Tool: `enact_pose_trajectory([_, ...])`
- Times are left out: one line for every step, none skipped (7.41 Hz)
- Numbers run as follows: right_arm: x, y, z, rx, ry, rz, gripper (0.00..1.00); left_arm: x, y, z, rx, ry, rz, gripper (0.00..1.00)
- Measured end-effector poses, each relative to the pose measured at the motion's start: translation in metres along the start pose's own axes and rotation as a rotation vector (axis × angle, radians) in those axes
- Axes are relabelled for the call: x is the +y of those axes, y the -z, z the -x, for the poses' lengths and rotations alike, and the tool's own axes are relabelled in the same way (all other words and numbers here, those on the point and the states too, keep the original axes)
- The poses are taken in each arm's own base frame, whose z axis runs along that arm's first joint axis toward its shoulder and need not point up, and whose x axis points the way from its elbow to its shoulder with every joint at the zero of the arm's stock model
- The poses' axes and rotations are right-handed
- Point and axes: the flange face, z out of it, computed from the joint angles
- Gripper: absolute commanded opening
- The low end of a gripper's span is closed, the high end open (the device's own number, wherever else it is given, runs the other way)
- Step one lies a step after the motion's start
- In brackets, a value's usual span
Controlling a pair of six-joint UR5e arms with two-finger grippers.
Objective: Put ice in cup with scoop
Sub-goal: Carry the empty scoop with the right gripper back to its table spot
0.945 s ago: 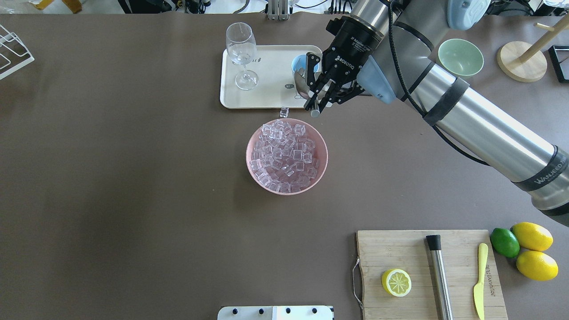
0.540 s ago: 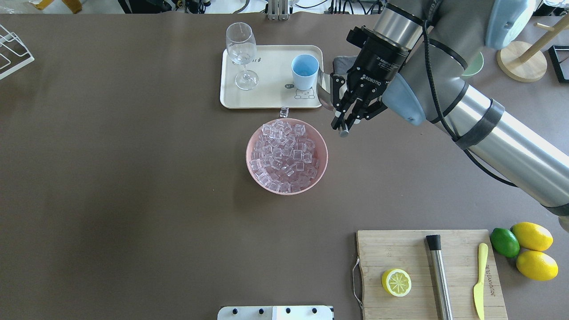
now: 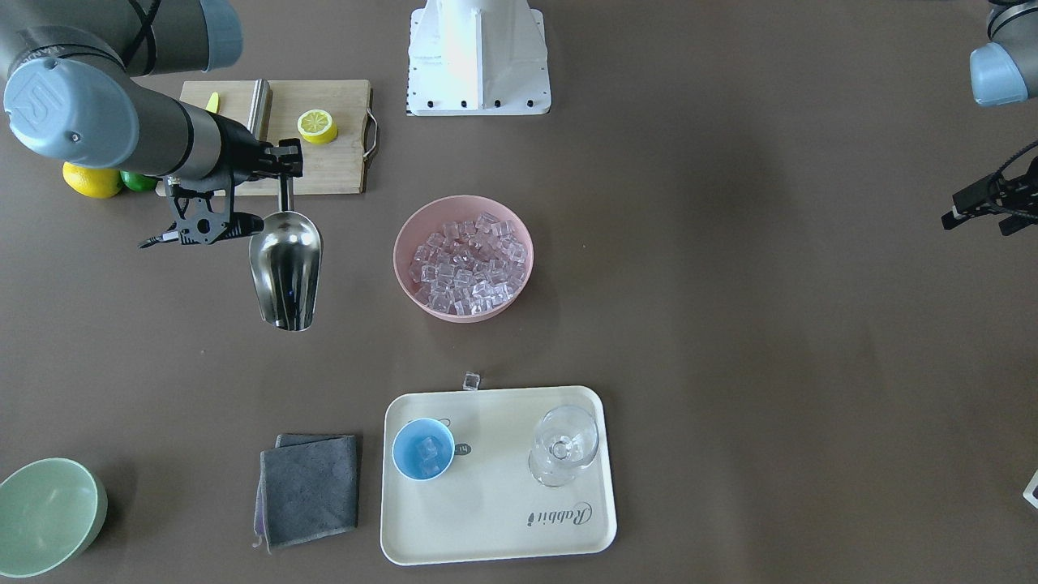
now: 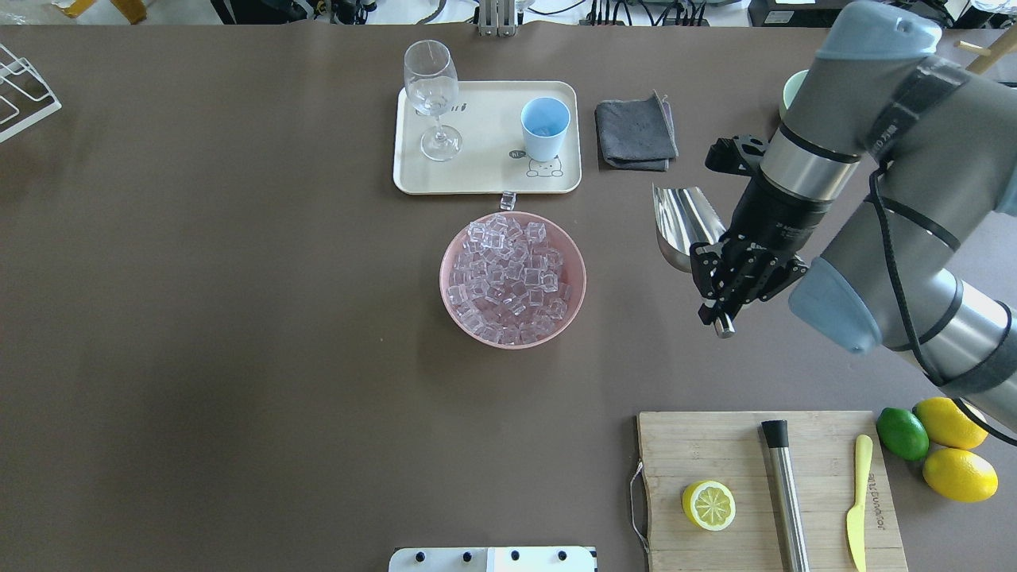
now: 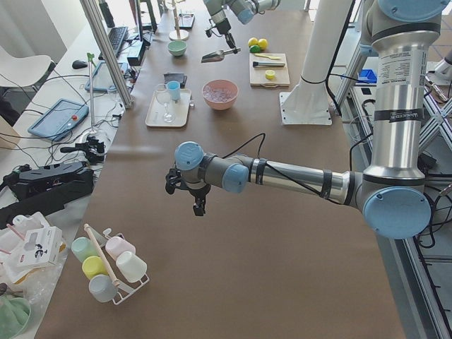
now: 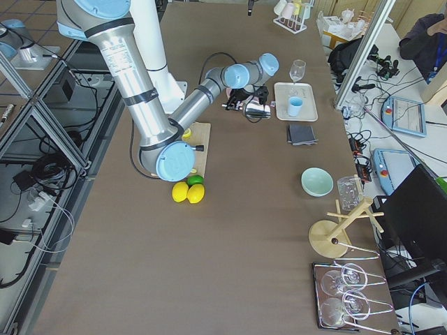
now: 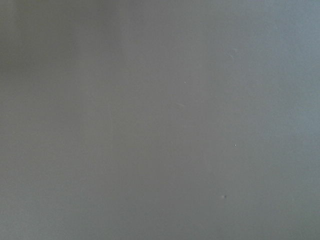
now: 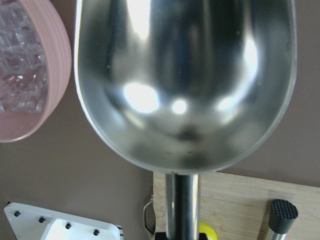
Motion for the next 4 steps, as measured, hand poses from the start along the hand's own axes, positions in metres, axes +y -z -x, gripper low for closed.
enact_pose_trajectory([0.013,-0.019,-0.024,0.023,0.013,0.001,0.00,0.000,0.000,0.000,0.000,0.000,0.000,0.99])
enact_pose_trajectory([0.019,-0.037,-0.045,0.048,0.028,-0.002,0.00,0.000,0.001,0.000,0.000,0.000,-0.001,0.99])
enact_pose_trajectory([0.023,-0.053,-0.062,0.081,0.038,-0.008,0.00,0.000,0.001,0.000,0.000,0.000,-0.001,0.99])
enact_pose_trajectory([0.024,-0.066,-0.073,0.117,0.044,-0.019,0.00,0.000,0.001,0.000,0.000,0.000,-0.002,0.99])
